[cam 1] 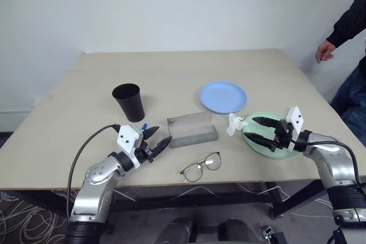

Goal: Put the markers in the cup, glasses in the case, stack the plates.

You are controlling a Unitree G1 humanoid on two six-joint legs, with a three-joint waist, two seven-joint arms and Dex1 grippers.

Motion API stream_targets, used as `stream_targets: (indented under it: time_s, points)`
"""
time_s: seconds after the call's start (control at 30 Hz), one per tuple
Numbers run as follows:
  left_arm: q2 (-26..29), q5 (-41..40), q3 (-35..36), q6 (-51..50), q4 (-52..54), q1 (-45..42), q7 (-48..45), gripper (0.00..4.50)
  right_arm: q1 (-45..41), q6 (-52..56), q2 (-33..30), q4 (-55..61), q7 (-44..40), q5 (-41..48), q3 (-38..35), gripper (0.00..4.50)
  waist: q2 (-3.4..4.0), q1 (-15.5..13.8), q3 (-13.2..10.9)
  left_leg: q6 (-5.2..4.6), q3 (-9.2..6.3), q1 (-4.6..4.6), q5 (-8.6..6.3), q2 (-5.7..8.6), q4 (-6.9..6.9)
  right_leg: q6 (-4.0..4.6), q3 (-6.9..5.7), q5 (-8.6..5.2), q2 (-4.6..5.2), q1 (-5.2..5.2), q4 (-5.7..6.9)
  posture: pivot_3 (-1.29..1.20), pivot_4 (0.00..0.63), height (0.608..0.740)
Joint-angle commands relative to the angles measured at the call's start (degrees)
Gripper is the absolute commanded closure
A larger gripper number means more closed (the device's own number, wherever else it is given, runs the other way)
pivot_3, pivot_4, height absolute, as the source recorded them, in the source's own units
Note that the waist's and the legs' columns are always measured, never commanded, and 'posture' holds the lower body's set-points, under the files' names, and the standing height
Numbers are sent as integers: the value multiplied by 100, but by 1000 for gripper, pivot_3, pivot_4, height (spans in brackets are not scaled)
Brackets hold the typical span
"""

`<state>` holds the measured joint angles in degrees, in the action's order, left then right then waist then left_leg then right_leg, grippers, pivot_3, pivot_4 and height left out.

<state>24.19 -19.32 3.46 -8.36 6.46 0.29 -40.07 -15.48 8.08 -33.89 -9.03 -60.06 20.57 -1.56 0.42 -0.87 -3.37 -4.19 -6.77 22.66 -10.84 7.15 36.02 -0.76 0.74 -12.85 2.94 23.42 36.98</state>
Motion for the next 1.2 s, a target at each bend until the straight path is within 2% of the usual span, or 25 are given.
stream_targets:
  time_s: [0.03,0.33,0.53,0.77,0.97,1.2]
  points:
    - [-15,-36,68,41,238,-28,69,1530,8,74,-3,375,87,87,-108,940,0,2,0,0,0,2,0,0,0,0,1,0,0,1,0,0,0,736]
    - [10,-115,82,-203,682,108,153,1530,98,7,59,400,230,45,-118,940,1,5,-1,0,1,2,0,0,-1,0,2,0,0,2,-1,0,0,736]
    - [164,-195,179,-360,795,131,90,1530,346,-77,256,423,822,-256,-105,940,4,2,-3,0,0,4,0,-1,-4,0,2,-1,0,4,-1,0,0,736]
    - [304,-517,282,-583,673,0,-149,1530,785,186,386,1218,1342,-202,-158,940,8,2,-3,0,1,5,0,-1,-8,0,3,-2,-1,8,0,0,0,736]
    - [315,-292,72,-415,116,-390,-357,1530,985,290,366,1388,1745,-318,-274,940,8,3,-3,0,1,2,0,-1,-8,1,3,-2,1,3,0,0,0,736]
    - [309,-279,-65,-429,21,-605,-518,1530,1174,793,375,2006,2087,-306,-206,940,9,3,-3,0,1,7,0,-1,-11,-1,3,-3,0,10,-4,0,0,736]
